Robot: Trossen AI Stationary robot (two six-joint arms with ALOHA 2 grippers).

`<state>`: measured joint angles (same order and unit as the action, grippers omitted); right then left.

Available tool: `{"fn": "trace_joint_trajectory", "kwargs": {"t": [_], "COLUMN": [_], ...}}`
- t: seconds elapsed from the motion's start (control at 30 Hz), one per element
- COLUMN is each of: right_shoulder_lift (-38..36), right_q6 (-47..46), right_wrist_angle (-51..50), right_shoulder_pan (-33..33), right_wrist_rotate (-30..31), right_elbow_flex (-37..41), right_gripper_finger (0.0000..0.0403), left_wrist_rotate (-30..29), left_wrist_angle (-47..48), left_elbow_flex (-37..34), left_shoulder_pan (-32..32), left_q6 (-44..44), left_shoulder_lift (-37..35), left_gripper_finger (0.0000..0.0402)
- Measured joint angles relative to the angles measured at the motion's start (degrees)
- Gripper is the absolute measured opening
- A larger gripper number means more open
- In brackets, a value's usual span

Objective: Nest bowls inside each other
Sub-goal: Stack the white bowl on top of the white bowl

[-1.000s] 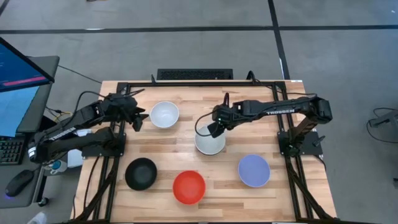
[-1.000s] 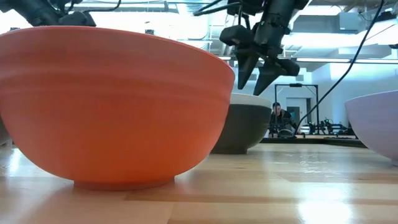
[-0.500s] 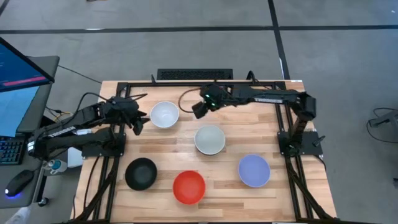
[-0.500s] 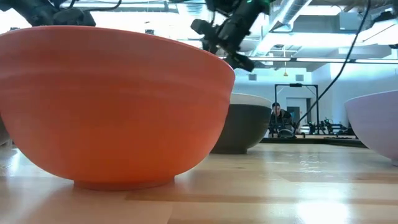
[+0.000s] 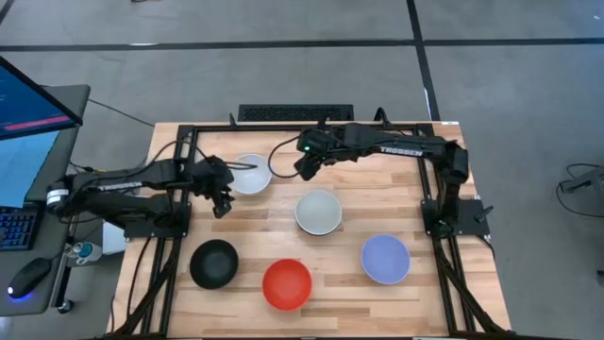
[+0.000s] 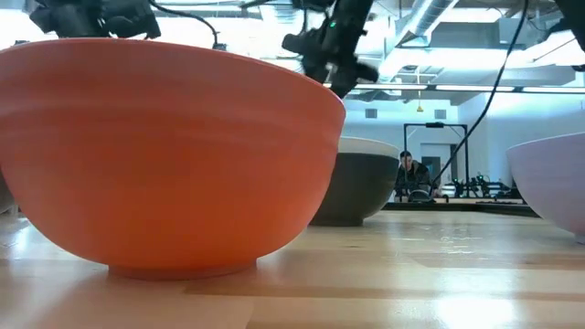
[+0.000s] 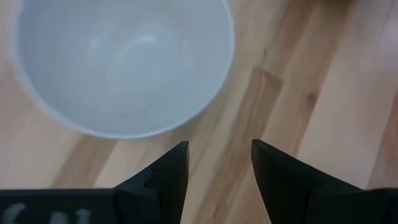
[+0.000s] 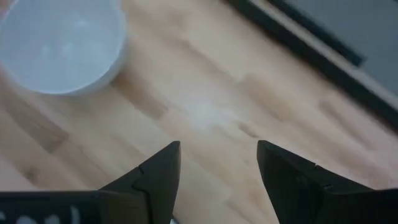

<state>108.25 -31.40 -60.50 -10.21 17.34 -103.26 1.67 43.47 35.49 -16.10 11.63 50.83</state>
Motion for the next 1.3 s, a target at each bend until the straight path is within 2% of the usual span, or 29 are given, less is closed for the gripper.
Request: {"fn": "trace_joint_trajectory", "kwargs": {"t": [0.07,0.17,0.23,0.33,0.43,0.5,0.6,0.8,1.0,1.17,1.3], "right_shoulder_lift": [-1.34,-2.15,-2.59,-2.72,-2.70,-2.70,-2.71,-5.12,-9.46,-12.41,-14.32], "right_q6": [-0.04,-0.73,-1.40,-1.53,-1.43,-1.14,-1.08,1.59,1.49,0.16,-0.11], "right_wrist_angle": [-2.84,-5.50,-6.65,-8.49,-8.58,-8.47,-8.47,-6.81,-6.35,-7.18,-8.46], "right_shoulder_pan": [0.08,0.01,0.01,-0.01,0.26,0.79,1.45,1.92,0.84,-0.91,-2.75], "right_wrist_rotate": [1.78,2.31,2.31,2.32,2.26,2.18,0.27,-5.13,-5.44,-5.31,-4.51], "right_elbow_flex": [-0.02,0.00,0.00,0.00,0.04,0.04,0.04,0.10,0.09,0.09,0.07], "right_gripper_finger": [0.0235,0.0235,0.0235,0.0235,0.0235,0.0235,0.0235,0.0235,0.0235,0.0235,0.0235], "left_wrist_rotate": [0.01,-1.72,-5.22,-13.61,-18.60,-17.54,-16.51,-9.48,-9.36,-4.27,-3.27], "left_wrist_angle": [0.27,0.84,3.18,7.69,11.17,13.15,14.80,7.54,6.15,6.72,6.51], "left_elbow_flex": [0.80,6.39,12.26,20.30,23.66,23.56,21.78,19.47,19.45,19.43,19.42], "left_shoulder_pan": [1.67,4.11,5.34,6.62,6.55,5.78,5.04,5.26,4.20,1.57,0.75], "left_q6": [-0.04,-2.03,-4.58,-12.41,-20.28,-24.11,-25.37,-32.14,-35.66,-34.56,-34.55], "left_shoulder_lift": [1.83,4.96,8.09,13.08,17.36,20.01,23.29,24.61,24.00,25.27,27.48], "left_gripper_finger": [0.0165,0.0165,0.0165,0.0165,0.0165,0.0165,0.0165,0.0165,0.0165,0.0165,0.0165]}}
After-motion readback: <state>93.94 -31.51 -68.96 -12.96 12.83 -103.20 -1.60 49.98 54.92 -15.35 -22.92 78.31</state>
